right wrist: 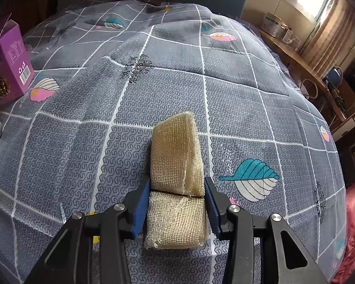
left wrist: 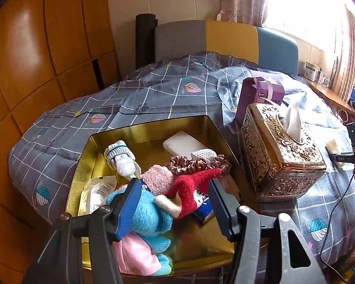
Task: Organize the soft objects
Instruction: 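Hold the beige rolled cloth in the right gripper above the bed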
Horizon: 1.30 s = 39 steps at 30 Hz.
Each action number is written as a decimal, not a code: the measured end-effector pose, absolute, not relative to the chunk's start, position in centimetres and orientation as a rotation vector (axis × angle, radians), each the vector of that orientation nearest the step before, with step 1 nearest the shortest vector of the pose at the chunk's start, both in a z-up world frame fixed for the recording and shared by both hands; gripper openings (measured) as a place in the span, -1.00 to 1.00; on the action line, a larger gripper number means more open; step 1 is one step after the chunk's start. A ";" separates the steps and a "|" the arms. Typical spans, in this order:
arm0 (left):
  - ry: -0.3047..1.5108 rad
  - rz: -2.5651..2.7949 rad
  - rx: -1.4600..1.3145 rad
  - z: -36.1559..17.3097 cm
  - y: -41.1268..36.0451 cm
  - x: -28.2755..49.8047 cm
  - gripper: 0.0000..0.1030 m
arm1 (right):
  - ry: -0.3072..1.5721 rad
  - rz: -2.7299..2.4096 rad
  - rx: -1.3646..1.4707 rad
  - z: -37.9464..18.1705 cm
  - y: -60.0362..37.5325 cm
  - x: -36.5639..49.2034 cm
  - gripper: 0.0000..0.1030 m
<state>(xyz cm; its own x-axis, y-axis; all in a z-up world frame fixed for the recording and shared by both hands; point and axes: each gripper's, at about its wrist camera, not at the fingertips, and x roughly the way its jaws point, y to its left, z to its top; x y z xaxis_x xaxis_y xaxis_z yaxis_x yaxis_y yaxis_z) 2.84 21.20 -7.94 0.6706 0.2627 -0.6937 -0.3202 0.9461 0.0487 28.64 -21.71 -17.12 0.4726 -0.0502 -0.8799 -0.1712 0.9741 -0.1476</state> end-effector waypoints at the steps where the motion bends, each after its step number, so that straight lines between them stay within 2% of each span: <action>1: 0.770 0.325 -0.087 -8.0 21.3 2.8 0.15 | 1.079 0.074 -0.224 -17.2 -21.7 28.6 -0.14; 23: 0.738 0.332 -0.129 -7.8 24.7 0.4 0.15 | 1.126 -0.045 -0.184 -17.2 -20.9 29.1 -0.15; 28: 0.735 0.313 -0.136 -7.7 25.1 0.1 0.15 | 1.194 -0.058 -0.139 -16.5 -20.9 30.4 -0.16; 39: 0.750 0.289 -0.156 -8.2 25.5 0.2 0.15 | 1.061 0.136 -0.104 -8.2 -13.9 33.9 -0.16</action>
